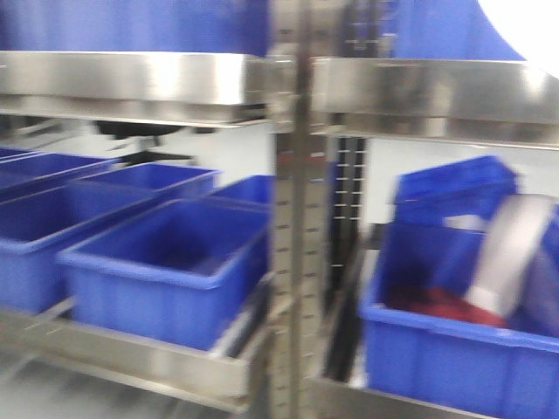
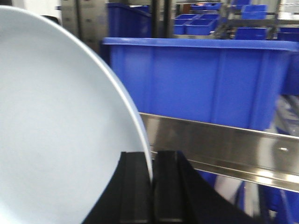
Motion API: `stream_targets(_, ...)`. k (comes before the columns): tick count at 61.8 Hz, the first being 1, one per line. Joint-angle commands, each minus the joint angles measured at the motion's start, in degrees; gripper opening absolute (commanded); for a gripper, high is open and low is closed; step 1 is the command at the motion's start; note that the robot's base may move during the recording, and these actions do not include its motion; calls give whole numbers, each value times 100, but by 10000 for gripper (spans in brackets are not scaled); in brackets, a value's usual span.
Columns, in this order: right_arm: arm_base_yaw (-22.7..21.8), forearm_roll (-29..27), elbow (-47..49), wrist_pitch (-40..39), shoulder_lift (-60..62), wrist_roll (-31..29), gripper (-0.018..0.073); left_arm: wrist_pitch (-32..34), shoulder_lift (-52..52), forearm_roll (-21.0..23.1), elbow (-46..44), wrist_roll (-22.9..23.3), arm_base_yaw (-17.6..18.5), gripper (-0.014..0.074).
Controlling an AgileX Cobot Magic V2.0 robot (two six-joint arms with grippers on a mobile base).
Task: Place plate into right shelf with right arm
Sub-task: 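Lower the held plate with the right gripper into a blue bin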
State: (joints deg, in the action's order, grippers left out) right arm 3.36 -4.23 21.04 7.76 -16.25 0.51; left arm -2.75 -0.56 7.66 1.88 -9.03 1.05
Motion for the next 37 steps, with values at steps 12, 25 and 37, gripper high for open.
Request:
stream_targets(12, -24, -40, 163, -562, -42, -51, 57, 516, -59, 47, 59, 40, 11, -128)
stream_targets(25, -24, -40, 163, -562, -42, -51, 57, 516, -59, 47, 59, 40, 11, -128)
stream_targets(37, -24, -40, 163, -562, -42, -51, 57, 516, -59, 47, 59, 40, 11, -128)
